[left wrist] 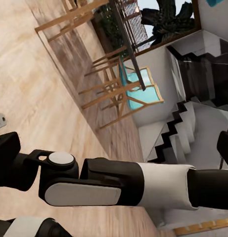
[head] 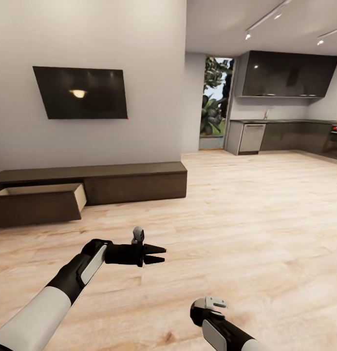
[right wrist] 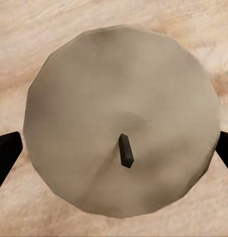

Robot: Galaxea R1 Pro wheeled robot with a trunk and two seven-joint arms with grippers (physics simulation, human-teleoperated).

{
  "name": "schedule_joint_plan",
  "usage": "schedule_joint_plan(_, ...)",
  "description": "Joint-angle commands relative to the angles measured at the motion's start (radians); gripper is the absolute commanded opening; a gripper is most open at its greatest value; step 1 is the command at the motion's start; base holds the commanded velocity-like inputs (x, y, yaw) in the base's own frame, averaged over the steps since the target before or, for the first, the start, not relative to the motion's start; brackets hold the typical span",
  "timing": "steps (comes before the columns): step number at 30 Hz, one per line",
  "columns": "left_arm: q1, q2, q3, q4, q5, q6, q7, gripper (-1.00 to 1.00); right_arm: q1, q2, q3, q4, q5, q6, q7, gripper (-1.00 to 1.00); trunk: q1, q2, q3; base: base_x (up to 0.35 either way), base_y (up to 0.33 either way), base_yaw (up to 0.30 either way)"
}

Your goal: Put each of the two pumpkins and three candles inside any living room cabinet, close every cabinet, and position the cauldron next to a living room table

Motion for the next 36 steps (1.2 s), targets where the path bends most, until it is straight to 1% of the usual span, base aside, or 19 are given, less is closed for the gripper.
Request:
schedule_joint_plan(1, -0.001, 0.001, -0.003, 0.000, 0.003, 0.006, -0.002, 1.00, -0.001, -0.001, 0.008, -0.002, -0.002, 0.005, -0.007, -1.00, 0.000, 0.000, 0.000, 0.251, 0.208, 0.228)
schedule_joint_plan(7, -0.001, 0.001, -0.003, 0.000, 0.003, 0.006, -0.002, 1.00, -0.001, 0.000, 0.008, -0.004, -0.002, 0.004, -0.007, -1.00, 0.000, 0.000, 0.002, 0.251, 0.208, 0.182)
schedule_joint_plan(23, -0.001, 0.001, -0.003, 0.000, 0.003, 0.006, -0.002, 1.00, -0.001, 0.000, 0.009, -0.004, -0.002, 0.004, -0.007, -1.00, 0.000, 0.000, 0.002, 0.249, 0.228, 0.016)
schedule_joint_plan(33, -0.001, 0.001, -0.003, 0.000, 0.003, 0.006, -0.002, 1.00, -0.001, 0.000, 0.010, -0.005, -0.002, 0.004, -0.007, -1.00, 0.000, 0.000, 0.002, 0.197, 0.277, 0.212)
schedule_joint_plan(36, -0.001, 0.001, -0.002, 0.000, 0.003, 0.006, -0.002, 1.00, -0.001, 0.000, 0.010, -0.005, -0.002, 0.004, -0.007, -1.00, 0.000, 0.000, 0.002, 0.188, 0.285, 0.046)
